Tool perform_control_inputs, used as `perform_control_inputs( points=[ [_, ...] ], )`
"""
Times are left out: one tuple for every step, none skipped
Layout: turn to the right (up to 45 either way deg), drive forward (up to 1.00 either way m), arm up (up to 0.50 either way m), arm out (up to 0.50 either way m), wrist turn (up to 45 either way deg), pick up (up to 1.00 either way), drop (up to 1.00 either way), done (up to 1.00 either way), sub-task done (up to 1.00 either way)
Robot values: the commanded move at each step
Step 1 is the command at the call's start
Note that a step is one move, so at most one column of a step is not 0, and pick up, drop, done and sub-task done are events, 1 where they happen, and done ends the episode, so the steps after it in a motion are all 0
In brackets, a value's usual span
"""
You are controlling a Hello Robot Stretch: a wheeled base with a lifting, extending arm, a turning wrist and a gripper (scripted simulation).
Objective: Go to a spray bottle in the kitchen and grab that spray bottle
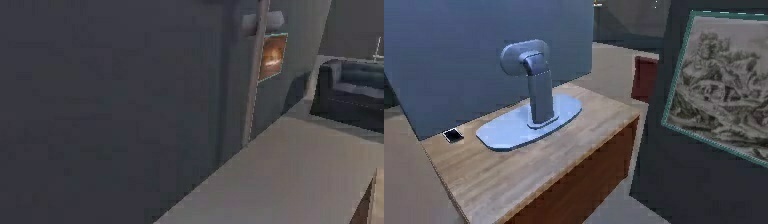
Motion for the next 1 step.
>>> perform_control_inputs(
  points=[
    [0.0, 0.45, 0.0, 0.0, 0.0, 0.0, 0.0, 0.0, 0.0]
  ],
)
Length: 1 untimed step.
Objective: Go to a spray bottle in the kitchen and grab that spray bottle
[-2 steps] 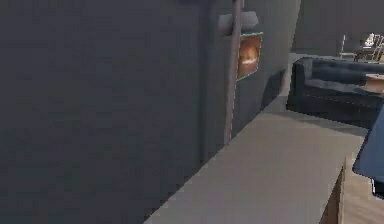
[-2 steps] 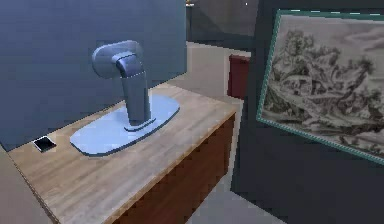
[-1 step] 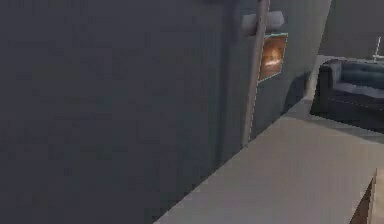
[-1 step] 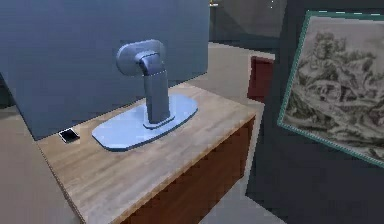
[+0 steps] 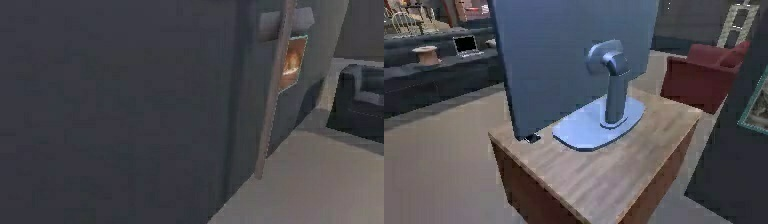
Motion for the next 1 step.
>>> perform_control_inputs(
  points=[
    [42.0, 0.0, 0.0, 0.0, 0.0, 0.0, 0.0, 0.0, 0.0]
  ],
)
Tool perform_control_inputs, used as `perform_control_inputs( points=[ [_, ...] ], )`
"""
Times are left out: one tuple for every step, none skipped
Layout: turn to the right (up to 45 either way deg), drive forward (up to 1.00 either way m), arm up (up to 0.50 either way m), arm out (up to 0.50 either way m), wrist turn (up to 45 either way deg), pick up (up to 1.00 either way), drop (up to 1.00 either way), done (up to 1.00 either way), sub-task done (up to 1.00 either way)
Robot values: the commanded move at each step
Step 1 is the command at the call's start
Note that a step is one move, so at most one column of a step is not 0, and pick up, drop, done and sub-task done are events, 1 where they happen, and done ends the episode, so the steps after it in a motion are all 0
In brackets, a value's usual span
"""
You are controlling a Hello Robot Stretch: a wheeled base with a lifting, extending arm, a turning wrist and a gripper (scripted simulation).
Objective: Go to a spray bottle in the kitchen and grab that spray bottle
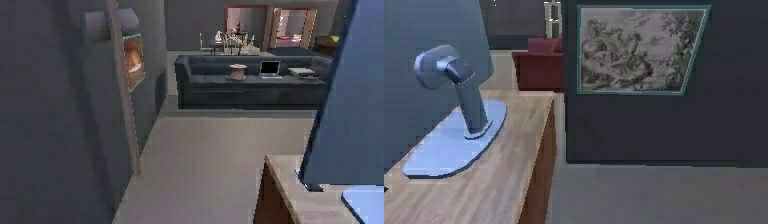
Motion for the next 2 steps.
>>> perform_control_inputs(
  points=[
    [0.0, 1.0, 0.0, 0.0, 0.0, 0.0, 0.0, 0.0, 0.0],
    [3.0, 0.0, 0.0, 0.0, 0.0, 0.0, 0.0, 0.0, 0.0]
  ],
)
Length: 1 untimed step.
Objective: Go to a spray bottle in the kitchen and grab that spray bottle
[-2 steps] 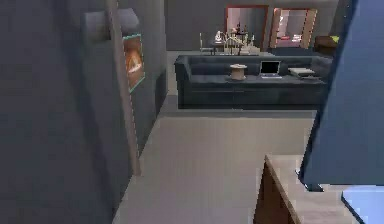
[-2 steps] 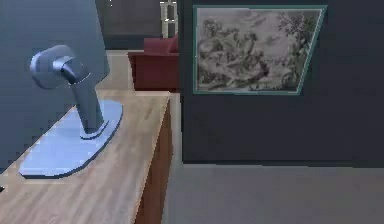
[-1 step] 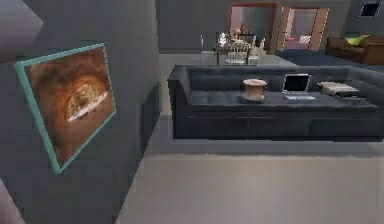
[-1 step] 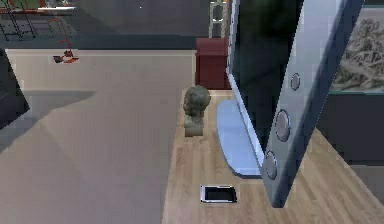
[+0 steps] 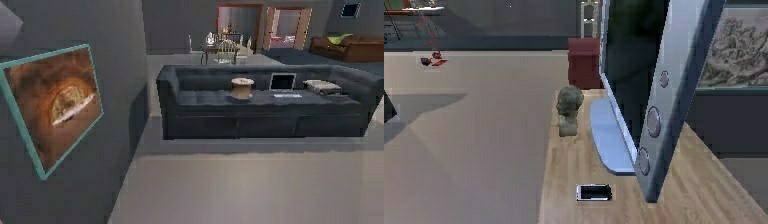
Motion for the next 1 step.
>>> perform_control_inputs(
  points=[
    [0.0, 0.2, 0.0, 0.0, 0.0, 0.0, 0.0, 0.0, 0.0]
  ],
)
